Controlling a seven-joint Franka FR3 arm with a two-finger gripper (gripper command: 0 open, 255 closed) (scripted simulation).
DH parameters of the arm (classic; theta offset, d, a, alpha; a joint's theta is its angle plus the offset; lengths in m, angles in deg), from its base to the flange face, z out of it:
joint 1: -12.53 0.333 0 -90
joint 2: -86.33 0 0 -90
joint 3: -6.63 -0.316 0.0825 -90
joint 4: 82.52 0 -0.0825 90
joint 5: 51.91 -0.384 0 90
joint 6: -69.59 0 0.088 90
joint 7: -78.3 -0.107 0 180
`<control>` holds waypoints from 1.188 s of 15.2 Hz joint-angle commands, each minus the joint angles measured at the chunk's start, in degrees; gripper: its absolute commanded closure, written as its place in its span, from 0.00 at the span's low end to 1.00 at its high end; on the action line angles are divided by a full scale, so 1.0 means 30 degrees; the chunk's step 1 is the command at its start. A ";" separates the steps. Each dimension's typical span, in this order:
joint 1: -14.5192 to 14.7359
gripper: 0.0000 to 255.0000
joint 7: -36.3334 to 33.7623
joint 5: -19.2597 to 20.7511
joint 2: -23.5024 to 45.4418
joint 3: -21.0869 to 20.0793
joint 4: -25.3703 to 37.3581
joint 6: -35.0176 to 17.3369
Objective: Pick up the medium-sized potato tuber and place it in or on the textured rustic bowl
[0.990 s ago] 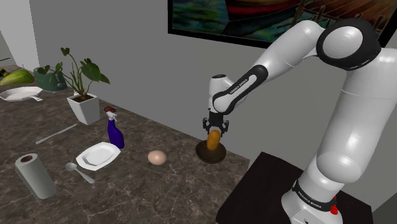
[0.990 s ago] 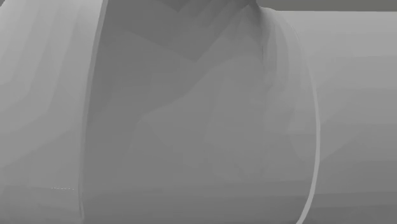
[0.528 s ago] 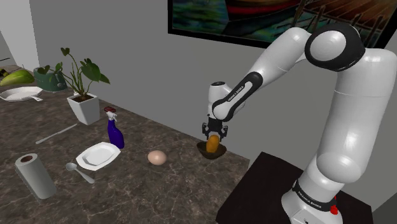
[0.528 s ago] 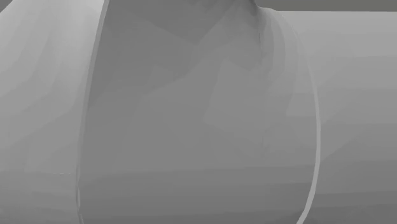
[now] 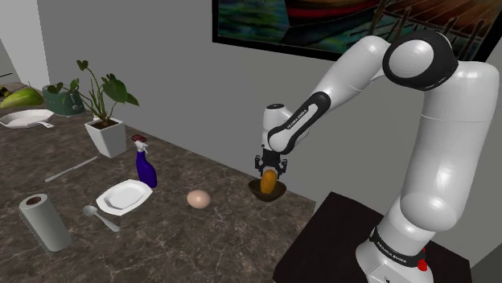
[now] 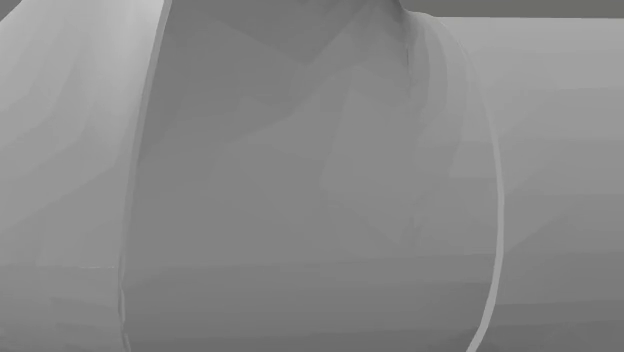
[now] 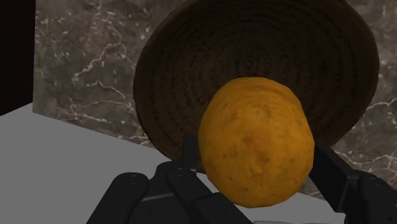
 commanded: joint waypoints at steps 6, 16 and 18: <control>0.0003 0.00 -0.0006 0.0001 0.0093 0.0002 -0.0090 0.0043; -0.0008 0.00 0.0344 -0.0509 -0.1946 -0.0228 0.0240 0.2401; -0.0008 0.00 0.0344 -0.0509 -0.1946 -0.0228 0.0240 0.2401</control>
